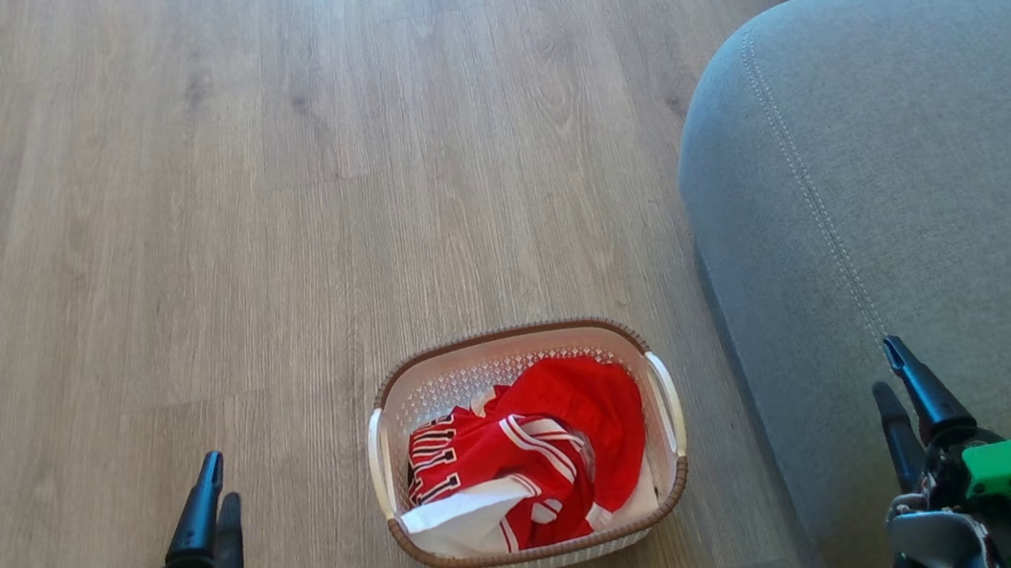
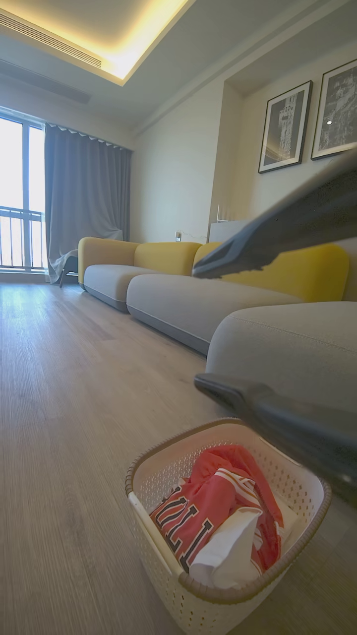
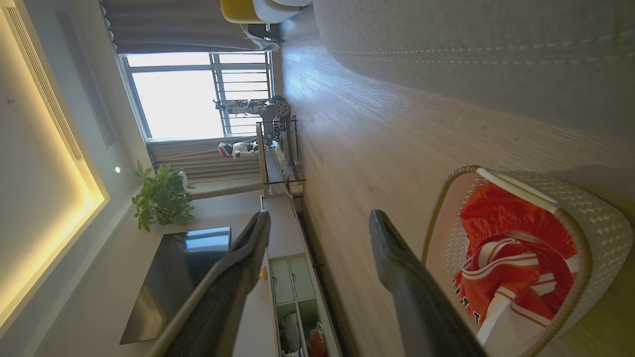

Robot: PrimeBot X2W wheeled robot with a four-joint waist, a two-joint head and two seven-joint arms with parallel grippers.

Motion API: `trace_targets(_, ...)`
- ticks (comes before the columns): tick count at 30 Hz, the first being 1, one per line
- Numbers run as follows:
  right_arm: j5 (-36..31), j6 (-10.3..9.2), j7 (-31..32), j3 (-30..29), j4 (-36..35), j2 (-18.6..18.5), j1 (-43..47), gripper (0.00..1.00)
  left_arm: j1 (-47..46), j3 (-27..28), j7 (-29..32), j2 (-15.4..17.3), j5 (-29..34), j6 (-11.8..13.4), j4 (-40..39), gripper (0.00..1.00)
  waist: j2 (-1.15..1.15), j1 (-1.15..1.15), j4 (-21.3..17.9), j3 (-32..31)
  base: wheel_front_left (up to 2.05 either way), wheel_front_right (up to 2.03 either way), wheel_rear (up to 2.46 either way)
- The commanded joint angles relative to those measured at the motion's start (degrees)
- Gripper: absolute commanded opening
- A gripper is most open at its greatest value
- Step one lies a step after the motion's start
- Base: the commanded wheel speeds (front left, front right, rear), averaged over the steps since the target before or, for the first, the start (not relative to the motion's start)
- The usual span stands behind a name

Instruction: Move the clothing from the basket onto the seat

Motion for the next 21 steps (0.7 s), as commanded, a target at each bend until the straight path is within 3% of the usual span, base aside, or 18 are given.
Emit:
trace_targets(1,-1.35,0.01,-0.03,-1.17,-1.78,-0.31,-2.34,1.00,-2.34,0.17,-0.62,0.23,0.98,-0.47,-2.33,1.00,-0.01,0.00,0.02,-0.01,0.00,0.00,0.00)
trace_targets(21,-15.68,0.01,-0.09,-5.11,-4.10,2.37,-1.84,1.00,-1.94,-1.28,-3.81,0.36,12.52,0.62,-6.39,1.00,-0.06,0.00,0.26,-0.16,0.00,0.00,0.00)
